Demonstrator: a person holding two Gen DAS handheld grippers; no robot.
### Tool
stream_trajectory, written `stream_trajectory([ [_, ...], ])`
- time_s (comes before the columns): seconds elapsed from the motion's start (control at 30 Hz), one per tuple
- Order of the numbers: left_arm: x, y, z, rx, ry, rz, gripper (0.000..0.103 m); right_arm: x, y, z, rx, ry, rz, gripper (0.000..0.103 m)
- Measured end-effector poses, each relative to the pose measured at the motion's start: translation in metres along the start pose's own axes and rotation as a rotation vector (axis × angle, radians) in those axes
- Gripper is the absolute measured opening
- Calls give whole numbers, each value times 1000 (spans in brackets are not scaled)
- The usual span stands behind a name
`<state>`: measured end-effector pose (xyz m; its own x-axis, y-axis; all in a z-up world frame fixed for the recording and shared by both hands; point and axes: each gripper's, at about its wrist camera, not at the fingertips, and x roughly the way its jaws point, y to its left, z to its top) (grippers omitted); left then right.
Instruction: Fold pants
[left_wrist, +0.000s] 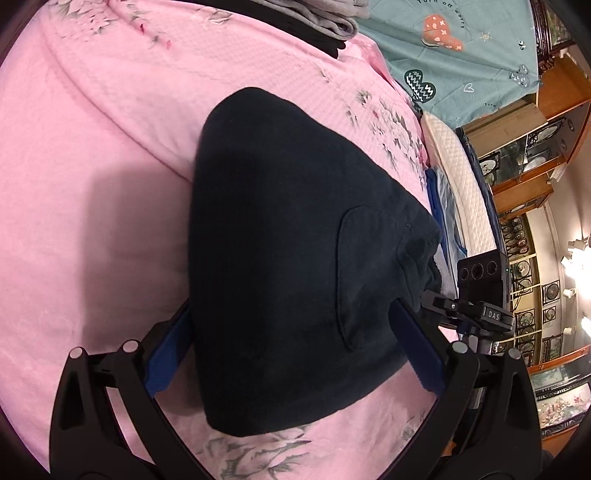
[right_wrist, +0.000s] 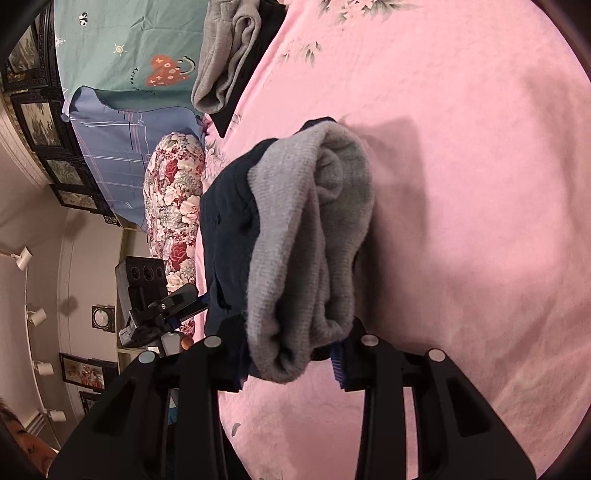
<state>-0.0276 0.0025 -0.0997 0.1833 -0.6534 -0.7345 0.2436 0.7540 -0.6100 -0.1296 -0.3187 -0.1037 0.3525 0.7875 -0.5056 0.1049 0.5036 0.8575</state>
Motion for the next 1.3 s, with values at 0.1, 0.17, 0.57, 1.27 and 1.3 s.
stream_trajectory([
  [0.1,4,-3,3,2,-2,-6,101,0,1,0,-6,4,1,36],
  [0.17,5,-3,4,-5,-7,-16,101,1,3,0,-17,6,-6,37],
  [0.57,4,7,2,-11,-58,-96,88,13,30,-6,-156,6,-83,60],
  [1.27,-6,24,-6,-80,-35,-115,72,6,14,-3,-73,-14,-51,38],
  [1.3,-6,25,-8,-79,-33,-119,72,6,13,-3,-76,-14,-52,38],
])
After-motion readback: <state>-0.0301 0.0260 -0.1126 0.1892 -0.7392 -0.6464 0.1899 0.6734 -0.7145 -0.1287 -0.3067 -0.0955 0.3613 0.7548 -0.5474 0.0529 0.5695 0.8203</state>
